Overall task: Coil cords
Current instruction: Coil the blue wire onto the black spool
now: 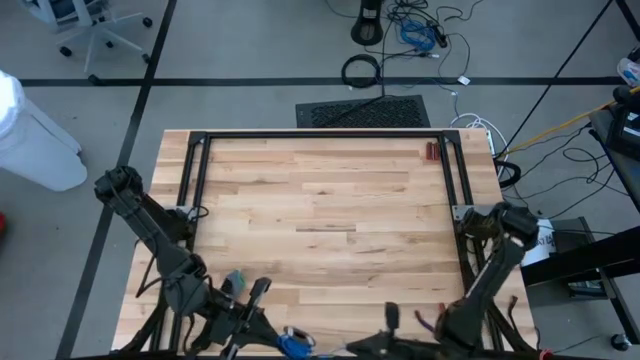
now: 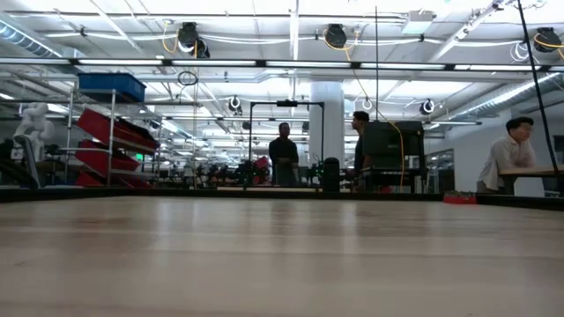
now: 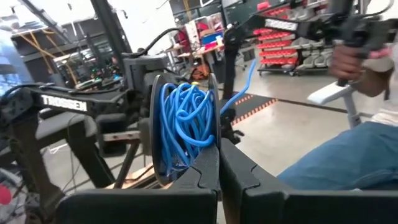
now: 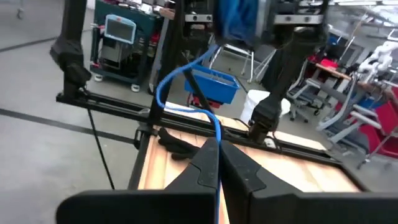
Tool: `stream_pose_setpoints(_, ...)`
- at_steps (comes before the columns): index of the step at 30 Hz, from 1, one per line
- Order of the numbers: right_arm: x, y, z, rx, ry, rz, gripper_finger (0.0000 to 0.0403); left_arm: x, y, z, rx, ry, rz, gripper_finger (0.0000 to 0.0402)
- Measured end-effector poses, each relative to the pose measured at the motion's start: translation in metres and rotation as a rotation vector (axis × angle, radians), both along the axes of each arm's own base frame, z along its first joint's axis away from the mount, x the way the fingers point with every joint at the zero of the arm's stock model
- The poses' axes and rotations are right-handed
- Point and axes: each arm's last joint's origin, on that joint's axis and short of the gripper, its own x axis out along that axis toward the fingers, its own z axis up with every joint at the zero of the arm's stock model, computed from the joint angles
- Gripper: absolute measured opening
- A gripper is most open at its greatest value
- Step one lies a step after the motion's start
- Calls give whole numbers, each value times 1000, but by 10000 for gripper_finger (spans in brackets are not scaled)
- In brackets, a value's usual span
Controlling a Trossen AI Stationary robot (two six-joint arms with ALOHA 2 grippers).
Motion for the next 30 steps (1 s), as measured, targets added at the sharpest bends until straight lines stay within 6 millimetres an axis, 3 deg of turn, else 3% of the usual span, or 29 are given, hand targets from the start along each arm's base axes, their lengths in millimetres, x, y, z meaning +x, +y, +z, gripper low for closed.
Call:
stream_pose_setpoints(6, -28, 4, 18, -38, -22, -53, 0, -8, -8, -2, 12, 11, -32, 0)
stream_pose_setpoints(10, -35, 3, 35, -41, -42, -29, 0, -9, -8, -4, 20, 33, -35, 0)
stream_pose_setpoints(23, -9, -9, 84, -179, -133, 121, 0, 3, 4, -12, -52, 154, 58, 0)
stream_pose_setpoints(30, 21, -30, 88, -224, -156, 169, 0, 5, 4, -12, -65, 169, -5, 0)
